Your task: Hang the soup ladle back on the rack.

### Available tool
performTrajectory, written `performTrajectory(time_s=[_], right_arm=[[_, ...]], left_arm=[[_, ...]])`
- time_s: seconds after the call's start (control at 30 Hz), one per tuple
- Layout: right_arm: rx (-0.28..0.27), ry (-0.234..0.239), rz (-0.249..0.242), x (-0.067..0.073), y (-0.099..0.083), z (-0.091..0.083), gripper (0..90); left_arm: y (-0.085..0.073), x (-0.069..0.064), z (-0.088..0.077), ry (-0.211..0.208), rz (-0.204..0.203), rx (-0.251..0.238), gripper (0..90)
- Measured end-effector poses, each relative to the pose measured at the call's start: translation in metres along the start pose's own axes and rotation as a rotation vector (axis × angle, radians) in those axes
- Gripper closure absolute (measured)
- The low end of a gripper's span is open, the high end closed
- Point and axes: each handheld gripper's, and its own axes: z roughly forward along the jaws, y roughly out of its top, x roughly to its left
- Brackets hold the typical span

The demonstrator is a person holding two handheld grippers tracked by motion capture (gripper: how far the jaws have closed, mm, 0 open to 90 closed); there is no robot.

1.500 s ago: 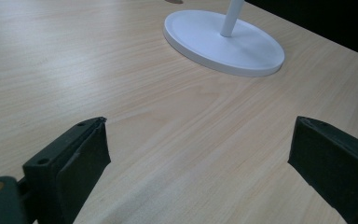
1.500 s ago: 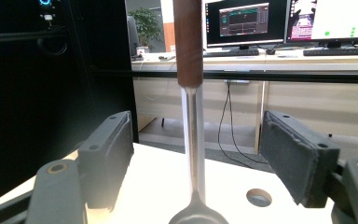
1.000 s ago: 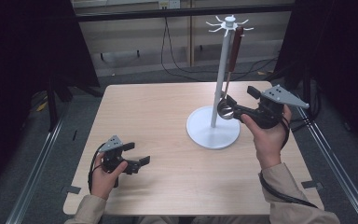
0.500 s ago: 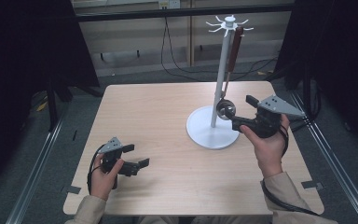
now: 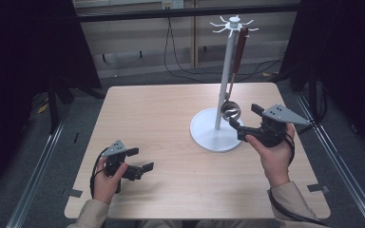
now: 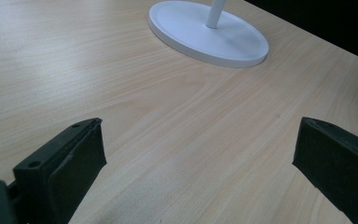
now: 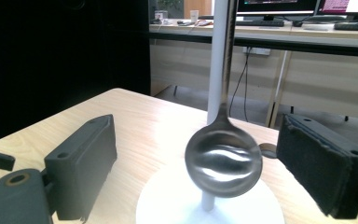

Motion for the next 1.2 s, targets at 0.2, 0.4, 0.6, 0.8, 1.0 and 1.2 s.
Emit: performTrajectory(time_s=[0.2,0.4,0.6,0.8,1.0,1.2], right_arm=[[0.015,0.012,-0.004,0.002,-0.008,0.000,10.8],[0.027,0.022,-0.001,0.003,-0.015,-0.002,10.3],[0.034,0.026,0.006,0.003,-0.021,-0.002,10.0],[0.047,0.037,0.012,0.005,-0.030,-0.003,9.7],[0.053,0.042,0.021,0.006,-0.038,-0.003,9.6],[0.060,0.043,0.027,0.006,-0.045,-0.004,9.5]], left_arm=[[0.000,0.000,0.000,-0.001,-0.001,-0.004,1.7],[0.000,0.001,-0.001,0.007,0.000,-0.003,1.8],[0.000,0.001,-0.001,0.002,0.003,-0.006,1.8],[0.000,0.000,-0.001,0.005,0.005,-0.007,1.7],[0.000,0.000,-0.001,0.005,0.007,-0.007,1.8],[0.000,0.000,-0.001,0.004,0.006,-0.007,1.8]])
